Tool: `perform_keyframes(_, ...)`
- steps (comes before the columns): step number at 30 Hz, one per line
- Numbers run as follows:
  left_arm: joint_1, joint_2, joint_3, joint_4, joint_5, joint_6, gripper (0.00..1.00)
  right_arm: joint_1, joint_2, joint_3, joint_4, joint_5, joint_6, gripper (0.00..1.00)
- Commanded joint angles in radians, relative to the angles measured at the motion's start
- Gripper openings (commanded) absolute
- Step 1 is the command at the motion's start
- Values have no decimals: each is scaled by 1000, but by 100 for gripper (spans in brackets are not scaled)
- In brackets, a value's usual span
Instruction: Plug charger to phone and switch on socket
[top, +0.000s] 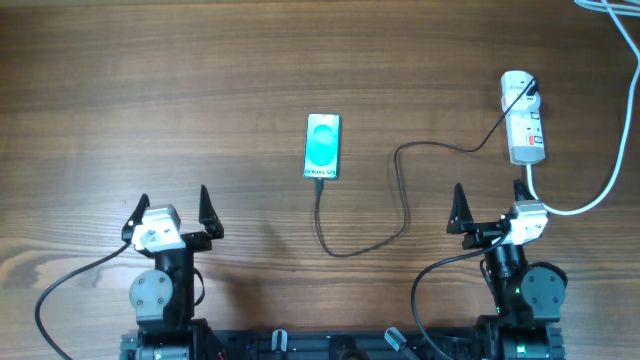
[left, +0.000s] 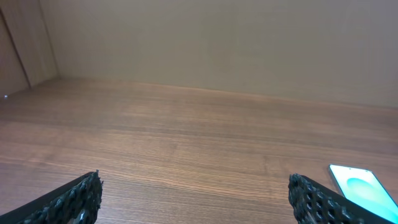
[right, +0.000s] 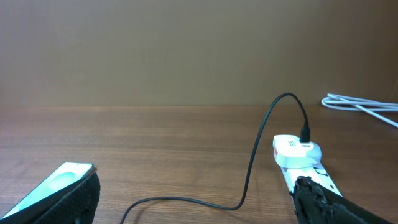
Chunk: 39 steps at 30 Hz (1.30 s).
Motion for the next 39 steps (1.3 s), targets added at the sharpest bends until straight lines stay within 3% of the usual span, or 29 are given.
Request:
perform_keyframes(1,-5,-11,-6,-7,24,21,100,-4,-12,-1,3,-1,-10,100)
perform_keyframes(39,-26,-11,-5,-9,69,42,100,-4,-12,-1,3,-1,-10,100)
